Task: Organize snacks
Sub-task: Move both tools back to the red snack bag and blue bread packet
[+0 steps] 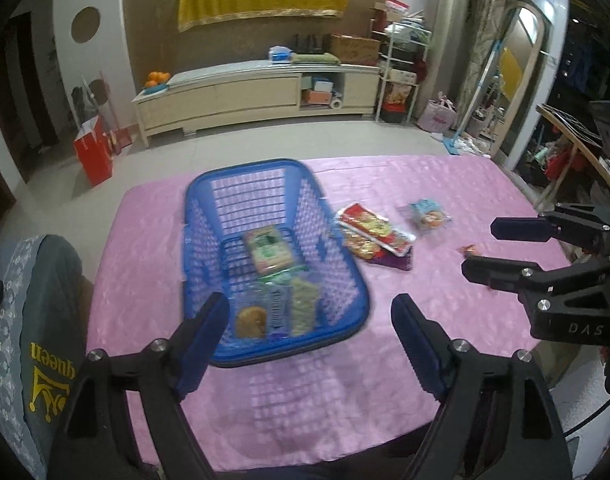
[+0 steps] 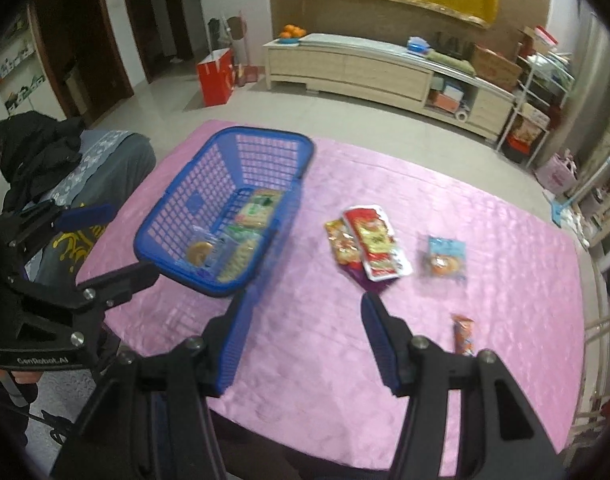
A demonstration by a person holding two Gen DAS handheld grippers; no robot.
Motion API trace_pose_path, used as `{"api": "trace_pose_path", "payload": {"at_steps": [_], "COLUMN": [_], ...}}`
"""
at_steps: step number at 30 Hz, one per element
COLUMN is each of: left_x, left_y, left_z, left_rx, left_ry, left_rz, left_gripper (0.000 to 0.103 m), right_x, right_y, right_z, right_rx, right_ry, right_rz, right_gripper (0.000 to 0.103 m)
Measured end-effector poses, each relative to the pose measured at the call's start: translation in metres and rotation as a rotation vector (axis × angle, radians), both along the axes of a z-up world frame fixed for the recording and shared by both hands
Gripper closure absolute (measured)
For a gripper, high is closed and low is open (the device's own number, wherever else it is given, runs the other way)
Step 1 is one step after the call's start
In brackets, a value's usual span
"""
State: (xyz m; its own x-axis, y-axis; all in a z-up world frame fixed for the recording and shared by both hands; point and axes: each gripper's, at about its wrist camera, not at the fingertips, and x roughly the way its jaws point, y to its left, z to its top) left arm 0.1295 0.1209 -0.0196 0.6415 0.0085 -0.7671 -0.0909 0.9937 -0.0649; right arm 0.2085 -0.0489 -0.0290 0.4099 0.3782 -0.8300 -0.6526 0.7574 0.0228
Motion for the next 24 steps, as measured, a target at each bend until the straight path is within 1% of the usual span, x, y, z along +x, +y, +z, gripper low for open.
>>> {"api": "trace_pose_path", "payload": {"at_steps": [6, 13, 19, 24], "left_x": [0.014, 0.043, 0.074, 0.104], "left_y": [-0.046, -0.091, -0.121, -0.134], "left_z": [0.001, -0.012, -0.026, -0.038], "left_rx": [-0.006, -0.023, -0.028, -0.040], "left_ry": [-0.001, 0.033, 0.074, 0.106], "left_rz": [-0.059, -0.101, -0.118, -0.115], "left_gripper": [0.022, 0.022, 0.022, 0.022], "right_x": [0.011, 0.037, 0.062, 0.086], "right_y": [-0.048, -0.096, -0.121, -0.131], "right_z": [-0.002, -0.012, -0.030, -0.045], "right_rx": [-0.007, -0.013, -0.015, -0.011], "right_ry": [0.000, 0.026, 0.061, 0.082], "right_rz": [-0.046, -0.111, -0.147, -0.163], "right_gripper": [0.042, 0.042, 0.042, 0.042]}}
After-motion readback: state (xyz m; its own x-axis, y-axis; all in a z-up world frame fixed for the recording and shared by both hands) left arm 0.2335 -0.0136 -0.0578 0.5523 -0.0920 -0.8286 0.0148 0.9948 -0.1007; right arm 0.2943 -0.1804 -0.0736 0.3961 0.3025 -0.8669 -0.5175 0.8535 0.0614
